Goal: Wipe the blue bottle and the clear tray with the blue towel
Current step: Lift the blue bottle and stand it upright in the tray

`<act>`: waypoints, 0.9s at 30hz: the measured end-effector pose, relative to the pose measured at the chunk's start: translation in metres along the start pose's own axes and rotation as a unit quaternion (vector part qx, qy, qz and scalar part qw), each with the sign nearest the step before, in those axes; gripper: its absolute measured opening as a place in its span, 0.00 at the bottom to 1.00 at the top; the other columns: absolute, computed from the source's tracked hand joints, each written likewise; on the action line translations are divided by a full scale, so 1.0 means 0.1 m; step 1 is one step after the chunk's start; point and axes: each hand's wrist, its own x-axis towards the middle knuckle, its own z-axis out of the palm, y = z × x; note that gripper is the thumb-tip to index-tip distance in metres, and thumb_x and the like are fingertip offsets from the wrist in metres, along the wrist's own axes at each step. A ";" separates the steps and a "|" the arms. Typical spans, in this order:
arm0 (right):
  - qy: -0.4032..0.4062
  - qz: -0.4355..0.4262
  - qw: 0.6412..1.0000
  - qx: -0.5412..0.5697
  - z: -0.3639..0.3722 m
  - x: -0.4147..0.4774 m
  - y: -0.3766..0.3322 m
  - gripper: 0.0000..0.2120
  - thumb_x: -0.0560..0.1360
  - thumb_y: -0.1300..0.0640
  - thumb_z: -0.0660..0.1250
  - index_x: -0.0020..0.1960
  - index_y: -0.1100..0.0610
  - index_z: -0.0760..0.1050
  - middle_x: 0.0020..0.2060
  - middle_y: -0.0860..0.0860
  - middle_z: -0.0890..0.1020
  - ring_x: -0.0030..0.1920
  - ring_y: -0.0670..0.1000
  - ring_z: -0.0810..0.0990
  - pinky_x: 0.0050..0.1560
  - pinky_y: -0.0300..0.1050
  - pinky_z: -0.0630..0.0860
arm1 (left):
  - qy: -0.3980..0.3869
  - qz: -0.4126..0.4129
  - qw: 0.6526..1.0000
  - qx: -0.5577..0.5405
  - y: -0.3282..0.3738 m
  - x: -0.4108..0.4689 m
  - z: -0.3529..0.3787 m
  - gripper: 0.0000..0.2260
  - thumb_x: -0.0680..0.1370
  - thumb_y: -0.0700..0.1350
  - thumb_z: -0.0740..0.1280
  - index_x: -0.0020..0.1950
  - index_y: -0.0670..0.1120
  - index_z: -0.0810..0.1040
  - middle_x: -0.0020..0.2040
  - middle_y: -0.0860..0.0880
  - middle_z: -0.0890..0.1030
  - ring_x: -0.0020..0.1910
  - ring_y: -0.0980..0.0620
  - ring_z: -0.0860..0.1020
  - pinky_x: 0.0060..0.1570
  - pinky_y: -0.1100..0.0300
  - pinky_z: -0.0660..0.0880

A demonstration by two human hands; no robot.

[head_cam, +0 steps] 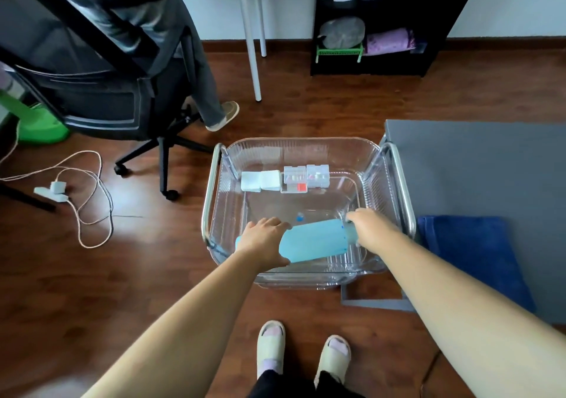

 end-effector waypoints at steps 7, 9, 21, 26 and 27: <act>0.018 0.054 0.997 0.056 0.17 0.11 -0.01 0.22 0.68 0.70 0.60 0.58 0.54 0.76 0.50 0.56 0.79 0.48 0.57 0.79 0.49 0.49 0.78 | 0.025 0.014 0.999 0.031 -0.12 0.07 0.15 0.34 0.68 0.54 0.74 0.72 0.55 0.65 0.68 0.53 0.70 0.66 0.50 0.69 0.63 0.53 0.64; 0.016 0.047 0.998 0.047 0.19 0.14 -0.01 0.21 0.68 0.70 0.58 0.55 0.54 0.77 0.48 0.56 0.80 0.46 0.57 0.79 0.47 0.48 0.78 | 0.028 0.013 0.999 0.033 -0.12 0.08 0.17 0.34 0.68 0.54 0.74 0.72 0.55 0.65 0.67 0.53 0.71 0.65 0.51 0.70 0.62 0.53 0.65; -0.027 0.008 0.999 -0.018 -0.21 0.03 -0.07 0.19 0.66 0.67 0.66 0.56 0.56 0.77 0.48 0.54 0.81 0.46 0.55 0.81 0.46 0.50 0.80 | 0.053 -0.006 0.999 0.000 -0.14 -0.03 0.03 0.33 0.66 0.54 0.74 0.70 0.57 0.67 0.65 0.54 0.73 0.62 0.51 0.73 0.61 0.53 0.66; -0.008 -0.021 1.000 0.007 -0.74 -0.22 -0.17 0.21 0.62 0.61 0.78 0.54 0.56 0.78 0.50 0.53 0.79 0.49 0.54 0.78 0.46 0.47 0.76 | 0.091 -0.034 0.992 -0.084 -0.12 -0.19 -0.08 0.31 0.68 0.51 0.75 0.69 0.56 0.68 0.67 0.53 0.73 0.62 0.48 0.74 0.64 0.52 0.66; 0.001 -0.026 0.999 0.021 -0.84 -0.28 -0.21 0.21 0.62 0.60 0.78 0.53 0.56 0.79 0.50 0.53 0.79 0.48 0.54 0.78 0.44 0.45 0.75 | 0.098 -0.041 0.989 -0.104 -0.12 -0.21 -0.11 0.32 0.67 0.52 0.75 0.69 0.55 0.68 0.67 0.53 0.73 0.61 0.48 0.74 0.64 0.52 0.67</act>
